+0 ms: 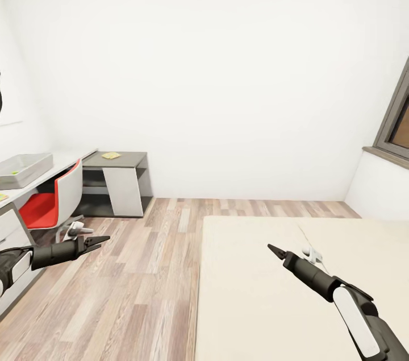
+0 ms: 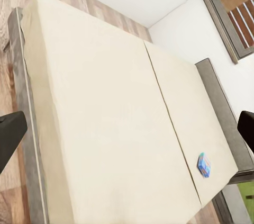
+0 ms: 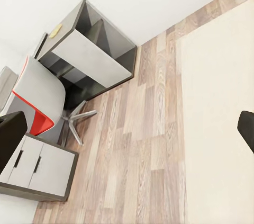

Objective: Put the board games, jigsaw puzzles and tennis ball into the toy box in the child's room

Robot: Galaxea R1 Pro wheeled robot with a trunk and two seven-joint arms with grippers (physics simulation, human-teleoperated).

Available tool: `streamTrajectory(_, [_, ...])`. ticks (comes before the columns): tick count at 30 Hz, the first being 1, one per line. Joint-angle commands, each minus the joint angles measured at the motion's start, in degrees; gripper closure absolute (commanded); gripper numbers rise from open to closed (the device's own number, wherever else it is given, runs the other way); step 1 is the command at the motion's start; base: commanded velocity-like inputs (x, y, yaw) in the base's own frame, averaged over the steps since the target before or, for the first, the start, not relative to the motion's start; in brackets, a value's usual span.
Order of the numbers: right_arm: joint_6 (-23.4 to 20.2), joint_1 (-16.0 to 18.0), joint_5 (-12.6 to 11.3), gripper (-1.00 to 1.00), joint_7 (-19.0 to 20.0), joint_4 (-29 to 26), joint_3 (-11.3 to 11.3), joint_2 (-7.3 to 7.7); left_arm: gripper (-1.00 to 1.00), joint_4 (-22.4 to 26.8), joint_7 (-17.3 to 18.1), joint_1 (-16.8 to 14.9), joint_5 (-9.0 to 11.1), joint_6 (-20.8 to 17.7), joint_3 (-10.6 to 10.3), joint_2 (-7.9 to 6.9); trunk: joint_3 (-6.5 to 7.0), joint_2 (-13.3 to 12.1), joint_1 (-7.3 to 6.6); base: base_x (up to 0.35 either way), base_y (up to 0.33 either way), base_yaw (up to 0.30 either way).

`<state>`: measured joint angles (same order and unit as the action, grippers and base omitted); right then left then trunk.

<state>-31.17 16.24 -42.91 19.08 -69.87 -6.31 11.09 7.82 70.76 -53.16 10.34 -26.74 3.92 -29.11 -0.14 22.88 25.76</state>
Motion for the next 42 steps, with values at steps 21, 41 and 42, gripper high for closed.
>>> streamTrajectory(21, [-0.5, 0.0, -0.2, -1.00, 0.3, -0.1, -0.1, -0.01, -1.00, 0.0, 0.2, 0.0, -0.2, -0.6, 0.4, 0.01, -0.02, 0.0, 0.02, 0.000, 0.000, -0.002])
streamTrajectory(41, [-0.5, 0.0, -0.2, -1.00, 0.3, -0.1, -0.1, 0.00, -1.00, 0.0, 0.2, 0.0, -0.2, -0.6, 0.4, -0.01, 0.03, 0.0, 0.02, -0.007, 0.000, -0.014])
streamTrajectory(42, [-0.5, 0.0, -0.2, -1.00, 0.3, -0.1, -0.1, -0.01, -1.00, 0.0, 0.2, 0.0, -0.2, -0.6, 0.4, -0.02, 0.03, 0.0, 0.02, -0.018, 0.000, 0.000])
